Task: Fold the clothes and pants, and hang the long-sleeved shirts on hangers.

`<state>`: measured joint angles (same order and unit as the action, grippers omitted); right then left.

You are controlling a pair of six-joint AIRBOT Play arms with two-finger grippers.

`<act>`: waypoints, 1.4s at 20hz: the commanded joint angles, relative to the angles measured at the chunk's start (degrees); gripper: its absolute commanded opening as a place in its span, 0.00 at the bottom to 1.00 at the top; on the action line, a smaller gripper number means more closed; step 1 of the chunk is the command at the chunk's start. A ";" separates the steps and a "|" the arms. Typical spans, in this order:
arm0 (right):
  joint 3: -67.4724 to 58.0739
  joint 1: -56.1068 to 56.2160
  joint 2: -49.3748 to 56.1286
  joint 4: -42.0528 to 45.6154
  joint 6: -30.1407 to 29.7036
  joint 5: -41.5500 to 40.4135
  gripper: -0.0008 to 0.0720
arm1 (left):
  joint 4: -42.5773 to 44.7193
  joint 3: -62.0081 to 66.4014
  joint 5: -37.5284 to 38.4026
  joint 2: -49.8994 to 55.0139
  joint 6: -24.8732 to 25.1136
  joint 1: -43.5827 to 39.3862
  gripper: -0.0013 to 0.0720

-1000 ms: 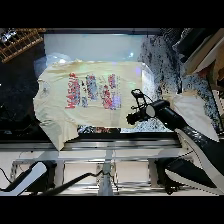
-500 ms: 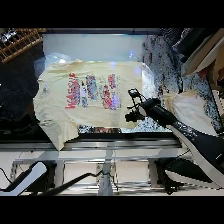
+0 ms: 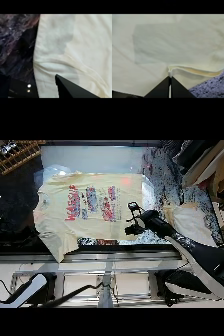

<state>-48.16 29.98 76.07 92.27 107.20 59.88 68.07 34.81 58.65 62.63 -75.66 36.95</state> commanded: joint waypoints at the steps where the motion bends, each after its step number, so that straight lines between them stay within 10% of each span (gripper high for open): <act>1: -0.07 -0.09 -1.99 2.93 -0.33 2.51 0.03 | 0.02 -0.09 1.92 -0.04 0.04 0.04 0.85; 5: -0.04 -1.75 -12.22 5.20 -0.28 0.15 0.03 | -2.19 -0.09 2.95 0.22 2.51 0.04 0.84; 8: -0.04 -3.43 -19.28 5.40 -0.28 -1.81 0.03 | -8.61 -0.09 6.40 3.37 9.42 0.04 0.65; 16: -0.07 -5.46 -23.17 5.01 -0.28 -4.50 0.03 | -8.13 -0.09 7.43 13.00 10.10 -0.13 0.64; 18: -0.07 -5.46 -23.19 4.96 -0.26 -4.35 0.03 | -8.35 -0.09 8.02 14.19 10.16 -0.13 0.04; 21: -0.50 -5.46 -24.63 6.14 -0.28 -4.37 0.03 | -10.93 1.97 10.21 12.39 10.62 0.07 0.02; 24: -5.86 -5.46 -29.73 10.88 -0.31 -4.39 0.03 | -23.71 11.61 18.80 8.35 14.56 1.27 0.02; 28: -19.96 -5.46 -37.99 14.93 -3.52 -4.50 0.03 | -71.28 28.46 30.36 1.62 17.05 5.70 0.02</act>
<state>-60.10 24.53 43.03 104.03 105.95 55.53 30.61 53.08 80.20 68.45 -60.66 40.05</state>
